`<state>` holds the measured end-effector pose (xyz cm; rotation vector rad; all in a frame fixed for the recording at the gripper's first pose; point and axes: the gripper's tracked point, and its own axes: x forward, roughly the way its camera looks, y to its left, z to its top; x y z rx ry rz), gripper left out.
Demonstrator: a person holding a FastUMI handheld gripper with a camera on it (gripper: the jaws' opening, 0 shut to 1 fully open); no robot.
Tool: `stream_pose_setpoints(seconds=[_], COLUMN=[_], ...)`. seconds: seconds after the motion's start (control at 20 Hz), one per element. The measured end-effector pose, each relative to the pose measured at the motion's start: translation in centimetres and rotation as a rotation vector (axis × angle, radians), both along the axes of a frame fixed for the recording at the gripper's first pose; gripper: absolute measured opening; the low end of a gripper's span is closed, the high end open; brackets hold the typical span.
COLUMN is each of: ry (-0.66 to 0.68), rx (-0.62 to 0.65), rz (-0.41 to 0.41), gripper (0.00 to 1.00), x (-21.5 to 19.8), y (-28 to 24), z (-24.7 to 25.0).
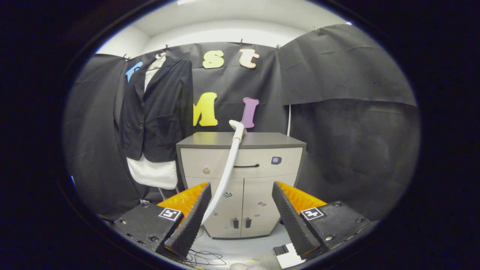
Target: Iron the clothes twice with a garment steamer, once on the left side and once on the right side.
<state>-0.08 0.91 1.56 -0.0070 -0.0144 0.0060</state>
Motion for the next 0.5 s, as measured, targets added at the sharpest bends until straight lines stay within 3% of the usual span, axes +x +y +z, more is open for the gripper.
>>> stream_pose_setpoints(seconds=[0.5], ry=[-0.017], rx=[0.011], rz=[-0.023], gripper=[1.0], x=[2.5], y=[-1.4], z=[5.2])
